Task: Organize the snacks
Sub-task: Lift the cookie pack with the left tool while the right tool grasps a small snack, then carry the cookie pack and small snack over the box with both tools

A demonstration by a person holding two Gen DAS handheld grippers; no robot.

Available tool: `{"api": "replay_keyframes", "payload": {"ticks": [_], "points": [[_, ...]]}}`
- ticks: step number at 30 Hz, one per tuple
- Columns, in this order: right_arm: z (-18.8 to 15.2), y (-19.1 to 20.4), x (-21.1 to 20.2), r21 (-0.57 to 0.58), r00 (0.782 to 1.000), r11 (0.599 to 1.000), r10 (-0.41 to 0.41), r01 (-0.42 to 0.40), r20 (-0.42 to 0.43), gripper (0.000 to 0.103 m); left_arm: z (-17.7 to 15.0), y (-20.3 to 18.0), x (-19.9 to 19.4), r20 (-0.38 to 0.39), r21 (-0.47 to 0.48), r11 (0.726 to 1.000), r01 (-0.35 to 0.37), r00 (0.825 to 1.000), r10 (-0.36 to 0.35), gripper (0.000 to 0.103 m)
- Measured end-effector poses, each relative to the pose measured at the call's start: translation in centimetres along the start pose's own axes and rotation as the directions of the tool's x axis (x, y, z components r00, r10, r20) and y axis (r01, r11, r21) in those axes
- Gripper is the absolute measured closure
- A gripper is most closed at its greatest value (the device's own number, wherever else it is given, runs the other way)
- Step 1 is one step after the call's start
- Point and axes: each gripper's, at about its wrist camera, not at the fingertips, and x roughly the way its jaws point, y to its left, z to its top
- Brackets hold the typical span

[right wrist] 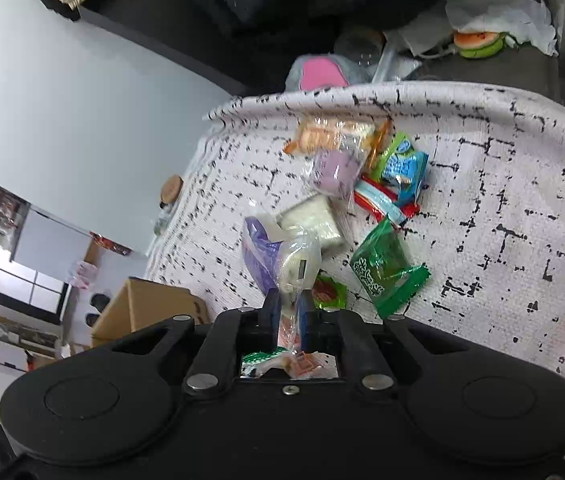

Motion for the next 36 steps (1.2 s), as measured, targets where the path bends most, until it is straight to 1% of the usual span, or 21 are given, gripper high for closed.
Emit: {"api": "replay_keyframes", "payload": {"ticks": [4,11,16,24,31,36], "points": [[0.0,0.2,-0.8,0.016,0.999,1.0,0.024,-0.025,0.023,0.095,0.4,-0.3,-1.2,0.022,0.004,1.0,-0.007,1.0,0.007,0.057],[0.1,0.9,-2.0,0.022,0.993,0.994,0.109,-0.11,0.048,0.097,1.1,-0.6,-3.5,0.065,0.01,1.0,-0.024,0.998,0.023,0.057],[-0.1,1.7,-2.8,0.005,0.982,0.984,0.179,-0.179,0.061,0.099,1.8,-0.5,-5.3,0.101,0.008,0.999,-0.041,0.994,0.04,0.057],[-0.3,3.0,-3.8,-0.032,0.962,0.965,0.261,-0.259,0.077,0.103,3.0,0.3,-8.5,0.166,-0.007,0.997,-0.074,0.983,0.075,0.057],[-0.4,4.2,-4.5,-0.026,0.953,0.955,0.296,-0.295,0.064,0.103,3.5,1.3,-11.0,0.207,-0.035,0.996,-0.086,0.974,0.092,0.057],[-0.6,5.3,-5.0,-0.04,0.955,0.957,0.291,-0.289,0.061,0.103,3.8,2.4,-12.3,0.231,-0.058,0.994,-0.093,0.967,0.104,0.057]]}}
